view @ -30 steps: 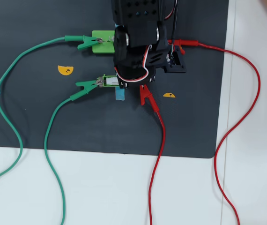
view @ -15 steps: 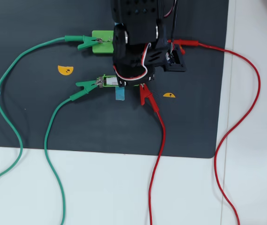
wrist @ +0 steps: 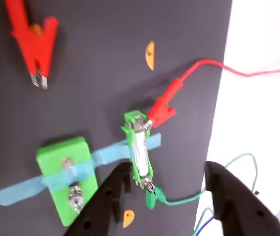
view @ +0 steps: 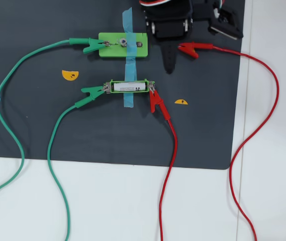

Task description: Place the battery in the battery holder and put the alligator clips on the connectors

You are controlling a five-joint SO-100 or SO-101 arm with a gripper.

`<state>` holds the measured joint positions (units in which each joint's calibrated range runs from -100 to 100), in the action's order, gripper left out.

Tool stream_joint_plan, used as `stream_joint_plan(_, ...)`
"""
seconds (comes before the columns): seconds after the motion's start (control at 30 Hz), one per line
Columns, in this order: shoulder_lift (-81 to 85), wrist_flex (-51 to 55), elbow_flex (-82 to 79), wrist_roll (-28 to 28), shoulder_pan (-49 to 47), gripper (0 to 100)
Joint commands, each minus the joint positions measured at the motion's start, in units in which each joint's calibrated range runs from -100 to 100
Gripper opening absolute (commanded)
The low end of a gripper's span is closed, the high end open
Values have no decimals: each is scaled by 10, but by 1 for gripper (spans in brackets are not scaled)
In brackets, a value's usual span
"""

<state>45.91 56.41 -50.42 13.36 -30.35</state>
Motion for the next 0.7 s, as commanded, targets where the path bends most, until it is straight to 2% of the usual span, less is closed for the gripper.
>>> stream_joint_plan(0.0,-6,4,5,72,-82,18)
stream_joint_plan(0.07,-27,-23,10,93,-117,17)
stream_joint_plan(0.2,-135,-78,10,95,-212,15)
stream_joint_plan(0.43,-266,-94,53,106,-221,16)
stream_joint_plan(0.57,-297,-94,53,107,-221,23)
stream_joint_plan(0.67,-299,-94,53,107,-222,25)
